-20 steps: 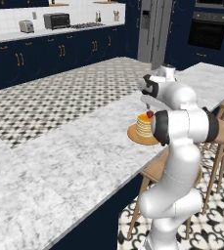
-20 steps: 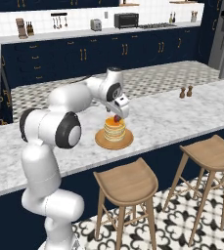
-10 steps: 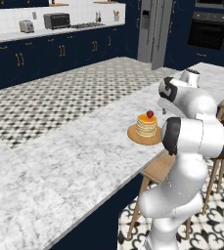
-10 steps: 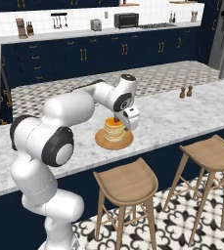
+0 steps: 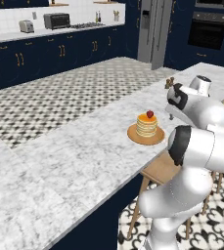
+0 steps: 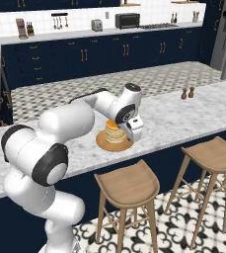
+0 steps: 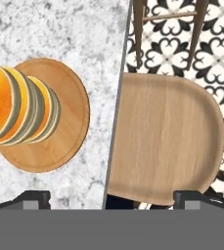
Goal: Take the strawberry from the fridge and place it on top of the pancake, located on the dining counter.
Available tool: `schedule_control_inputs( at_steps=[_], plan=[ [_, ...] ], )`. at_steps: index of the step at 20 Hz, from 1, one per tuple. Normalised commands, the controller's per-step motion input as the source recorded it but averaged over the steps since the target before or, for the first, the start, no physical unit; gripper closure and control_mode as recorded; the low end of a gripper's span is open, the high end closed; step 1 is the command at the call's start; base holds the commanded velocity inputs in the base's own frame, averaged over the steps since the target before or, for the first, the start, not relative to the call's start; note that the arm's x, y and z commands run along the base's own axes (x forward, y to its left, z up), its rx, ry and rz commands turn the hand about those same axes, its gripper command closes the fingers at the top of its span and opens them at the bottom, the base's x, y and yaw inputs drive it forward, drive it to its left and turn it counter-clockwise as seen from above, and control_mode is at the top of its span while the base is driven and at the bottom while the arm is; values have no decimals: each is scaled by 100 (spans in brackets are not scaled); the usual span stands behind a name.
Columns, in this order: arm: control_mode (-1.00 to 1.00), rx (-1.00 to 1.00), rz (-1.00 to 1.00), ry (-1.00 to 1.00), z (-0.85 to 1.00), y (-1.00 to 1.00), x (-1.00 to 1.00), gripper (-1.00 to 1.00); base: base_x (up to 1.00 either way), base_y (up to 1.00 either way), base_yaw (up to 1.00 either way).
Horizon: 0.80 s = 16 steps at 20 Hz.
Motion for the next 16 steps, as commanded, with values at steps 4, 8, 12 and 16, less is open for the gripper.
schedule_control_inputs(
  at_steps=[4, 8, 12, 16],
  plan=[
    [-100, 0, 0, -1, 0, -4, -45, -100, 0, 0, 0],
    [-100, 0, -6, -5, 13, -3, -60, -100, 0, 0, 0],
    [-100, 0, -3, -6, 7, 6, -56, -100, 0, 0, 0],
    [-100, 0, -1, -2, 9, 24, -46, -100, 0, 0, 0]
  ],
)
